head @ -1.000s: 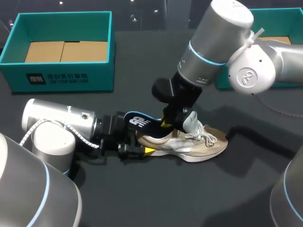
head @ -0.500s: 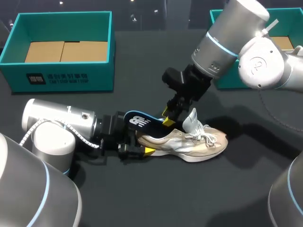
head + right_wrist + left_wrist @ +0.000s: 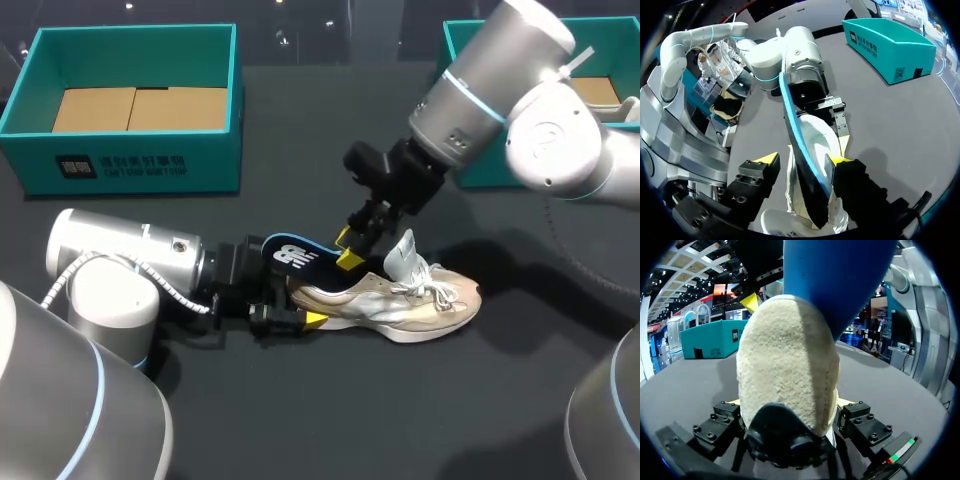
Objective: Take the shoe out of the shoebox, open the shoe tongue, remove and reinsert the insole, then place the shoe into the shoebox
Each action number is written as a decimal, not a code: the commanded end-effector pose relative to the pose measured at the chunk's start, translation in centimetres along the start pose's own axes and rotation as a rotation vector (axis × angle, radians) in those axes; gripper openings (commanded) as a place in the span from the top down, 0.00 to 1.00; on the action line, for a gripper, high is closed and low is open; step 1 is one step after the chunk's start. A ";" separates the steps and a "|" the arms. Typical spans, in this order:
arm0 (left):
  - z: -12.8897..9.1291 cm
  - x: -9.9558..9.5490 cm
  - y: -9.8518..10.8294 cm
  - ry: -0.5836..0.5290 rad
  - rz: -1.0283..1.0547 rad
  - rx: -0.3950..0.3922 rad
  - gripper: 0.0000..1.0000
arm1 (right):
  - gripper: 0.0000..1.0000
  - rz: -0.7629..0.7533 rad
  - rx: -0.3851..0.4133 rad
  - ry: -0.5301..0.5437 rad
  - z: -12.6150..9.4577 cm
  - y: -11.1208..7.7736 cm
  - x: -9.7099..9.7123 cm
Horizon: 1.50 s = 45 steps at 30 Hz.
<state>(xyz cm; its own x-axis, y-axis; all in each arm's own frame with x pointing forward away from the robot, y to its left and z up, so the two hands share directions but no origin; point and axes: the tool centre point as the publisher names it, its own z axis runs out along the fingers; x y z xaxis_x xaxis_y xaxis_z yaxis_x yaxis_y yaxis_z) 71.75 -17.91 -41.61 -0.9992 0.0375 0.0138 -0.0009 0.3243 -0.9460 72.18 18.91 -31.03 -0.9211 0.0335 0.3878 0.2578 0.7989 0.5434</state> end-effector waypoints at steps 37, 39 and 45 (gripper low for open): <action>0.0 0.0 0.0 0.000 0.000 -0.002 1.00 | 1.00 -0.135 -0.088 0.050 3.1 1.9 0.9; 0.0 0.0 0.0 0.000 0.000 -0.002 1.00 | 1.00 -0.232 -0.133 0.077 2.8 3.1 1.7; 0.0 0.0 0.0 0.000 0.000 -0.002 1.00 | 1.00 -0.296 -0.097 0.062 2.5 4.7 3.2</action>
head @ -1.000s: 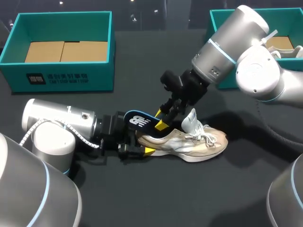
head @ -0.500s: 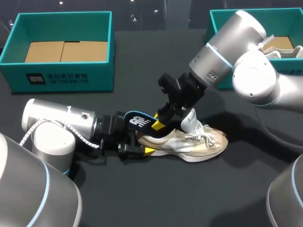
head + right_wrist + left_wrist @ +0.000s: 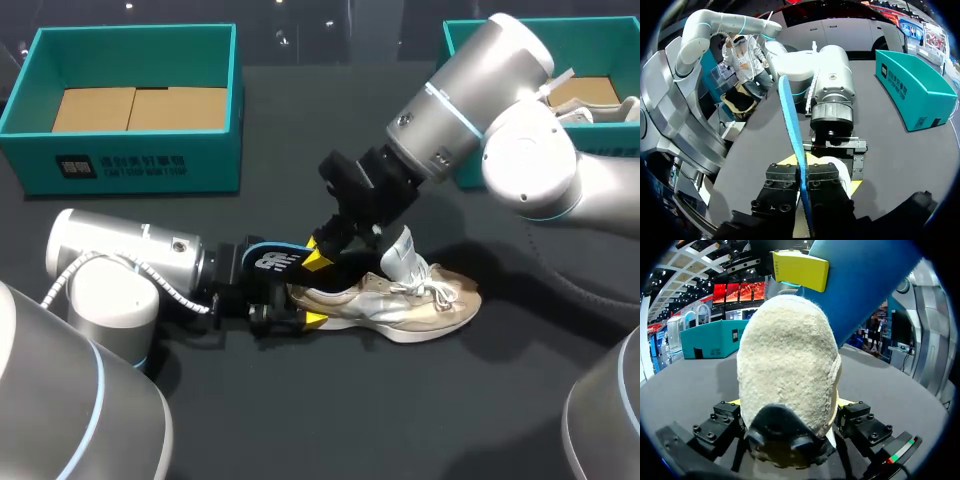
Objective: Take the shoe out of the shoebox, open the shoe tongue, remove and reinsert the insole, then place the shoe into the shoebox
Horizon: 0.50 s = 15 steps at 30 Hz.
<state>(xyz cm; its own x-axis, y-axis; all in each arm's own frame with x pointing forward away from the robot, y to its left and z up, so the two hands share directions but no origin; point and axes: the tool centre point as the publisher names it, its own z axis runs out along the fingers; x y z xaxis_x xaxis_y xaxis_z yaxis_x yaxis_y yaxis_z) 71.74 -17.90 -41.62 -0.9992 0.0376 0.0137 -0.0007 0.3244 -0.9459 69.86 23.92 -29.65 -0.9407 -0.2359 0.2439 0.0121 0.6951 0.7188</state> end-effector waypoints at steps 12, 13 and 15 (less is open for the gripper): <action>0.0 0.0 0.0 0.000 0.000 -0.002 1.00 | 1.00 -0.024 -0.026 -0.011 -0.3 1.2 0.4; 0.0 0.0 0.0 0.000 0.000 -0.002 1.00 | 1.00 -0.046 -0.042 -0.015 -0.7 1.8 0.6; 0.0 0.0 0.0 0.000 0.000 -0.002 1.00 | 1.00 -0.066 -0.074 -0.035 -1.5 2.8 1.0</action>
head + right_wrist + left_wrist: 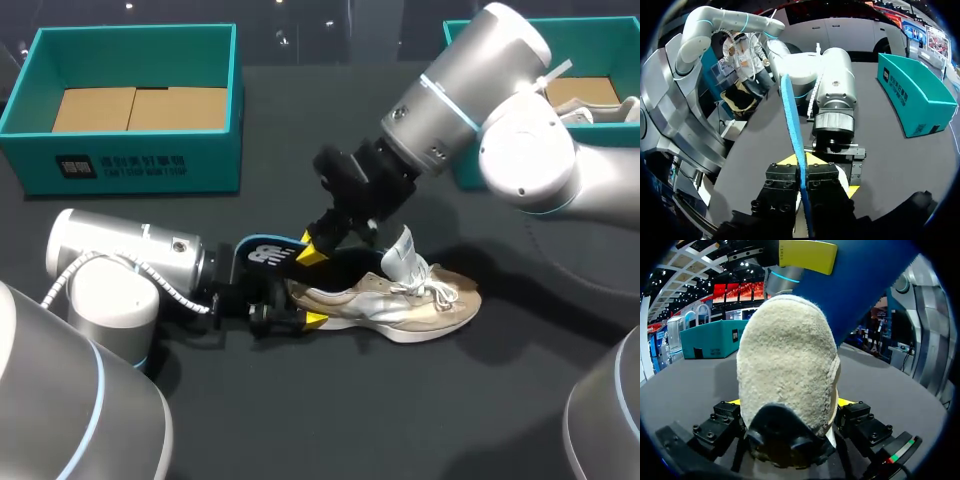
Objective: Take the shoe out of the shoebox, open the shoe tongue, remove and reinsert the insole, then place the shoe into the shoebox
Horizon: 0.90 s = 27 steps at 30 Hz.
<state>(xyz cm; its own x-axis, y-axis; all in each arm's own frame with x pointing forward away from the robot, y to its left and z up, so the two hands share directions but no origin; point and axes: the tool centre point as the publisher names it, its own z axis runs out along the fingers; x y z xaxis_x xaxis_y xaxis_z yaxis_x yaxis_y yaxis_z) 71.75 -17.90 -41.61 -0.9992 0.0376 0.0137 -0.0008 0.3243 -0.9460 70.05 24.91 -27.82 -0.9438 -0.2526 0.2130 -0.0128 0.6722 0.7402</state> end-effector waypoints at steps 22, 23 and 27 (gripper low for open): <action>0.0 0.0 0.0 0.000 0.000 -0.002 1.00 | 1.00 -0.065 -0.436 0.008 -7.0 6.3 4.0; 0.0 0.0 0.0 0.000 0.000 -0.002 1.00 | 1.00 -0.055 -0.458 -0.010 -7.7 6.8 4.4; 0.0 0.0 0.0 0.000 0.000 -0.002 1.00 | 1.00 -0.026 -0.516 -0.067 -10.4 8.3 6.5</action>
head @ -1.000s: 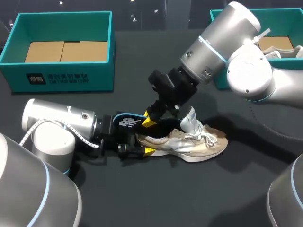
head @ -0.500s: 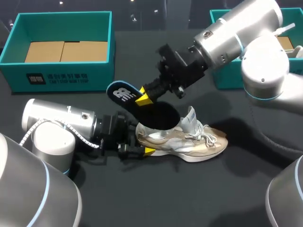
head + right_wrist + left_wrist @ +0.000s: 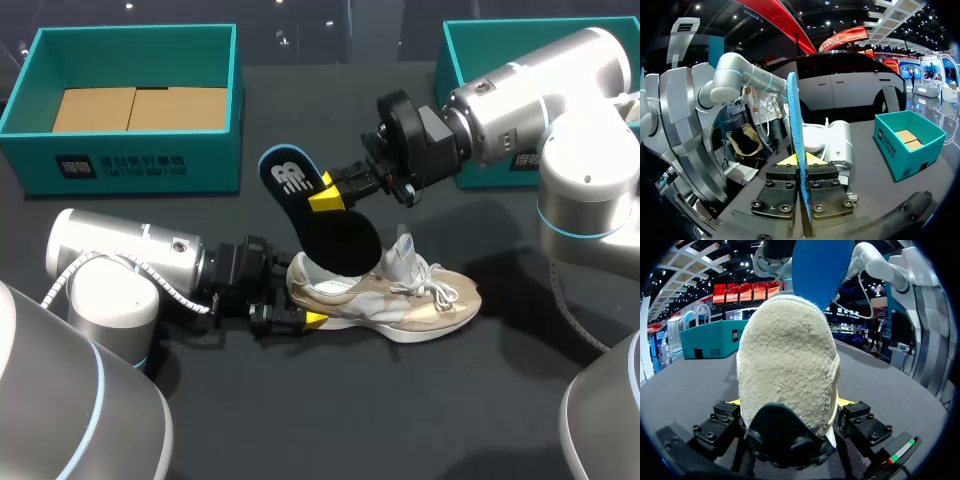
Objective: Take the shoe out of the shoebox, open the shoe tongue, remove and reinsert the insole, then place the shoe into the shoebox
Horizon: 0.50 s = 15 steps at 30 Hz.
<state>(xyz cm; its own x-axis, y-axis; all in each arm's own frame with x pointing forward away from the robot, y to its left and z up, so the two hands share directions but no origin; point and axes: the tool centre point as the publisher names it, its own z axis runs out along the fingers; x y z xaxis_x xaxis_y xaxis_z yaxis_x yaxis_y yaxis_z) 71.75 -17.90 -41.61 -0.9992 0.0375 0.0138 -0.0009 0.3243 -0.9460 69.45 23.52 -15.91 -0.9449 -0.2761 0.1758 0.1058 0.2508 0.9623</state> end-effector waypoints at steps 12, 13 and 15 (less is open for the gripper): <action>0.0 0.0 0.0 0.000 0.000 -0.002 1.00 | 1.00 0.046 -0.178 -0.135 -4.1 4.1 6.6; 0.0 0.0 0.0 0.000 0.000 -0.002 1.00 | 1.00 0.046 -0.178 -0.135 -4.1 4.1 6.6; 0.0 0.0 0.0 0.000 0.000 -0.002 1.00 | 1.00 0.046 -0.178 -0.135 -4.1 4.1 6.6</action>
<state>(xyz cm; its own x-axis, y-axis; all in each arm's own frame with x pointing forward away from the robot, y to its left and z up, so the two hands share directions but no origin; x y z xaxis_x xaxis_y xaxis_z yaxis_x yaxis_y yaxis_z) 71.76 -17.90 -41.62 -0.9992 0.0374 0.0138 -0.0009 0.3244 -0.9459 65.82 19.25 -10.00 -0.9609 -0.1845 0.2064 0.1922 0.0917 0.9771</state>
